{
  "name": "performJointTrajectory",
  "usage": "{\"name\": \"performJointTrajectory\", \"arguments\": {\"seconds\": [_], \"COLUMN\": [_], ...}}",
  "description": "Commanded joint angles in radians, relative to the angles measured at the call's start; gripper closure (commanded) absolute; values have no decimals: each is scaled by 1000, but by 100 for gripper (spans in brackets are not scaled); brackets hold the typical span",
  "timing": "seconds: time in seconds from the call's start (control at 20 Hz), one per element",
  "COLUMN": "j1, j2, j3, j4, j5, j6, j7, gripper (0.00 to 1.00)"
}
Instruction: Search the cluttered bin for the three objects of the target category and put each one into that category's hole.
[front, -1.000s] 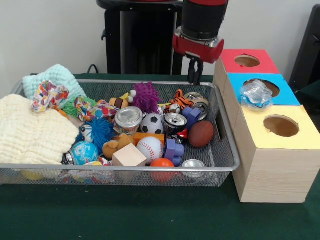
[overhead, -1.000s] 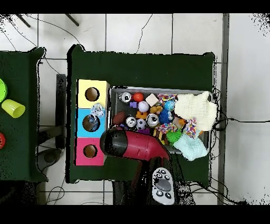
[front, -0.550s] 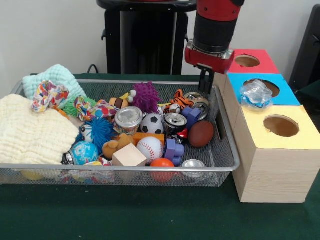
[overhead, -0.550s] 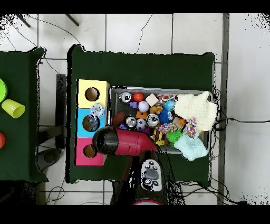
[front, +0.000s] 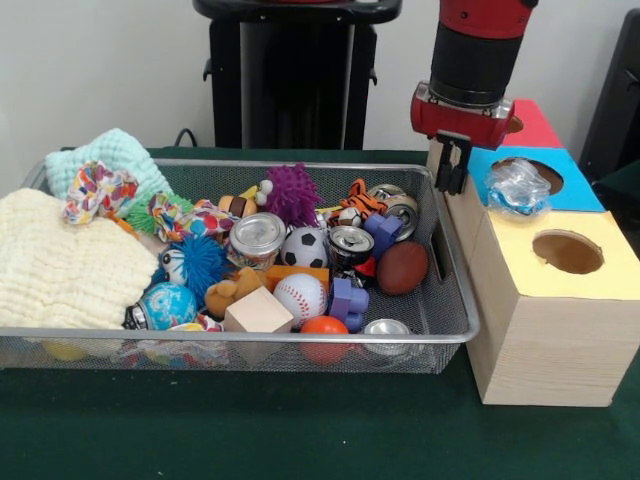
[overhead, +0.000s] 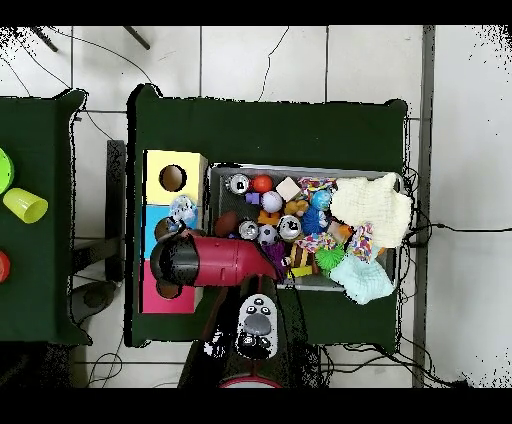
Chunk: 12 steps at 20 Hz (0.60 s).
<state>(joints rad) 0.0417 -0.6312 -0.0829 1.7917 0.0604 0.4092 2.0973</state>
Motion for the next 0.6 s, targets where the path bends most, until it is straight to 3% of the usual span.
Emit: {"name": "performJointTrajectory", "arguments": {"seconds": [0.05, 0.6], "j1": [-11, -19], "j2": [-5, -11], "j3": [46, 66], "j4": [-114, -117], "j5": [26, 43], "j6": [125, 147], "j7": [95, 107], "gripper": [100, 100]}}
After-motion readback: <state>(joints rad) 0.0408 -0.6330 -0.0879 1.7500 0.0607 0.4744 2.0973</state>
